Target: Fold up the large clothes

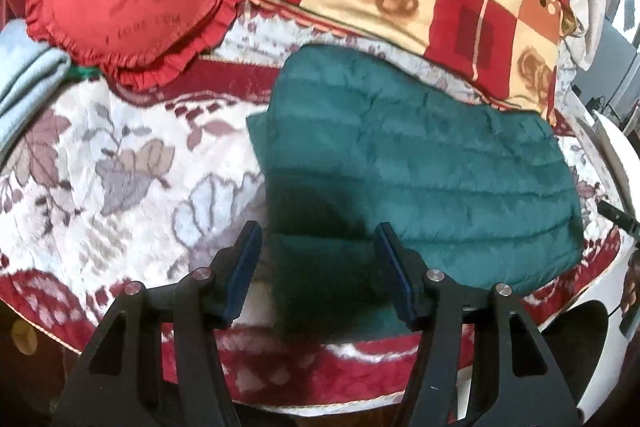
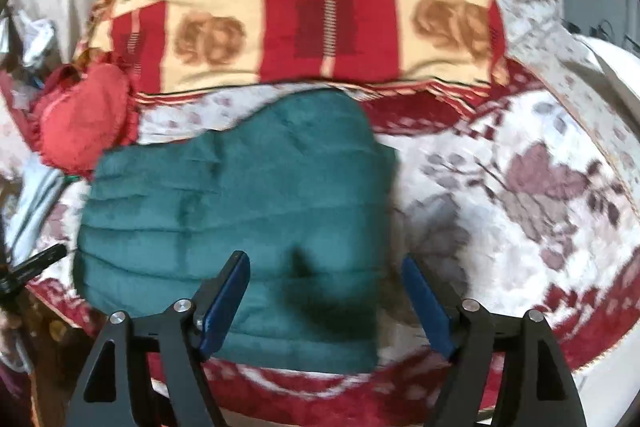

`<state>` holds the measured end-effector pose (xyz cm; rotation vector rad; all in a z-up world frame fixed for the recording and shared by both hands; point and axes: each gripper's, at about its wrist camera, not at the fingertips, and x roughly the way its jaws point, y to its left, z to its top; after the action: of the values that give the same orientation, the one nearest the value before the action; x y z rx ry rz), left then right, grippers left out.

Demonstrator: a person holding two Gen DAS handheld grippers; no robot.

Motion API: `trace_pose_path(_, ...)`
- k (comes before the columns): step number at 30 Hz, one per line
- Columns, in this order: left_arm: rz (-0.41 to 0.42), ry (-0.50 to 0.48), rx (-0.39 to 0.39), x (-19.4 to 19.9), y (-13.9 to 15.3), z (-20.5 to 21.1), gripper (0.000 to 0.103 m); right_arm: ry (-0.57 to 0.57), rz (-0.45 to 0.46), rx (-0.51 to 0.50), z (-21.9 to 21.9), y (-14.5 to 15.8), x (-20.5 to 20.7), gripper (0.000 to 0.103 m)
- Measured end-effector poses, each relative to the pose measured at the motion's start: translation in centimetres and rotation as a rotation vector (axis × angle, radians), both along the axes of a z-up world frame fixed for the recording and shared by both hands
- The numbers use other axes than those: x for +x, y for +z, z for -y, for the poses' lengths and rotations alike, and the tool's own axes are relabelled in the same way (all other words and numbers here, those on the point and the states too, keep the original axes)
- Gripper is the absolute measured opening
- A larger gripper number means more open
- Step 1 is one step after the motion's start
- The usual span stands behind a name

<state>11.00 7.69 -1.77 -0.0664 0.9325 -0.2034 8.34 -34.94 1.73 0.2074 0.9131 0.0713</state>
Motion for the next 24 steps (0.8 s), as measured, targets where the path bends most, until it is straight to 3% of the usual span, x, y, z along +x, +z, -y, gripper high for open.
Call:
trace_pose_path(8,0.06,0.019,0.06,0.1,1.1,3.6,0.059,0.052,0.065,-0.073,-6.4,1.4,0.5,0.078)
trace_pose_path(13,0.09,-0.002,0.081,-0.9,1.0,6.8,0.059,0.059,0.089,-0.063,-9.3,1.2,0.2,0.082)
trace_pose_path(24,0.129,0.01,0.073,-2.4,0.7,10.0,0.059,-0.004,0.13,-0.05,-11.1,1.3,-1.2,0.086)
